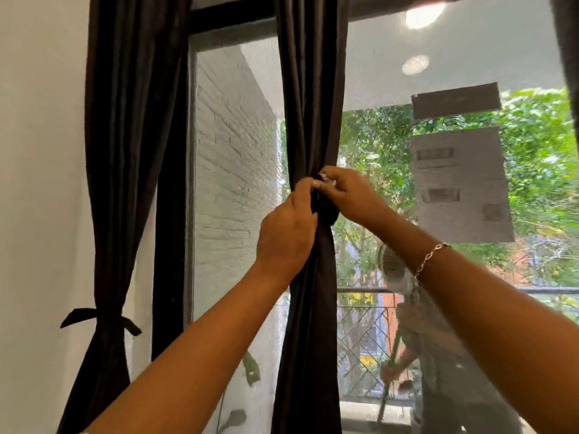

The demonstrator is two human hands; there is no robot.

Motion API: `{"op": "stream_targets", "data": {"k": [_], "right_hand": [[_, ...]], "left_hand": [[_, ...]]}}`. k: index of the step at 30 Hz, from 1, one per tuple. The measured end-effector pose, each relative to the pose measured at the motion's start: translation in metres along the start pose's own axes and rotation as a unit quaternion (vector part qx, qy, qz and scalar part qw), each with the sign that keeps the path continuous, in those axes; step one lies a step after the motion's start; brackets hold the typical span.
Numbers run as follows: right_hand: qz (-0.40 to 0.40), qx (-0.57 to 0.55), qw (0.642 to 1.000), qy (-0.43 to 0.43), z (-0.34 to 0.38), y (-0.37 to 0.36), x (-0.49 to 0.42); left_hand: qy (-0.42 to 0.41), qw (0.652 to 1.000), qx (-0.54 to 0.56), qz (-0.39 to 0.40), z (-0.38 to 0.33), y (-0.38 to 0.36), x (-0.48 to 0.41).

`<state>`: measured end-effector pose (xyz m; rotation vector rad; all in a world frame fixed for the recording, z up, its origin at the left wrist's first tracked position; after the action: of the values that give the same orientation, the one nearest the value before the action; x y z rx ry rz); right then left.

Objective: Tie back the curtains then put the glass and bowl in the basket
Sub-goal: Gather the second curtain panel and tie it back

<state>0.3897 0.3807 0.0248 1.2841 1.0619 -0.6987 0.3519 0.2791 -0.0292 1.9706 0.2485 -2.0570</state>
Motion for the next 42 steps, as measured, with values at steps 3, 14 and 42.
{"op": "stream_targets", "data": {"k": [3, 14, 42], "right_hand": [[0.011, -0.016, 0.999, -0.033, 0.001, -0.005, -0.003], [-0.167, -0.276, 0.932, -0.165, 0.03, 0.004, 0.053], [0.054, -0.139, 0.976, -0.157, 0.006, -0.007, 0.064]], "left_hand": [[-0.111, 0.985, -0.123, -0.058, 0.002, -0.003, 0.001], [-0.012, 0.986, -0.116, 0.118, 0.034, -0.006, -0.002], [0.159, 0.925, 0.286, 0.195, 0.03, 0.003, -0.022]]}}
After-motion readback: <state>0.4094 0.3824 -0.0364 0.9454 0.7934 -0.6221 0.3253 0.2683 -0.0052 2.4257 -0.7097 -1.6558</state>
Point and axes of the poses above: each hand's wrist, its own x-axis away from the middle knuckle, its own y-axis out of the back of the hand, z = x × y, the point moved 6 cm from there along -x, towards the middle knuckle, and after that the axes turned 6 degrees about y, right-handed, at the moved point
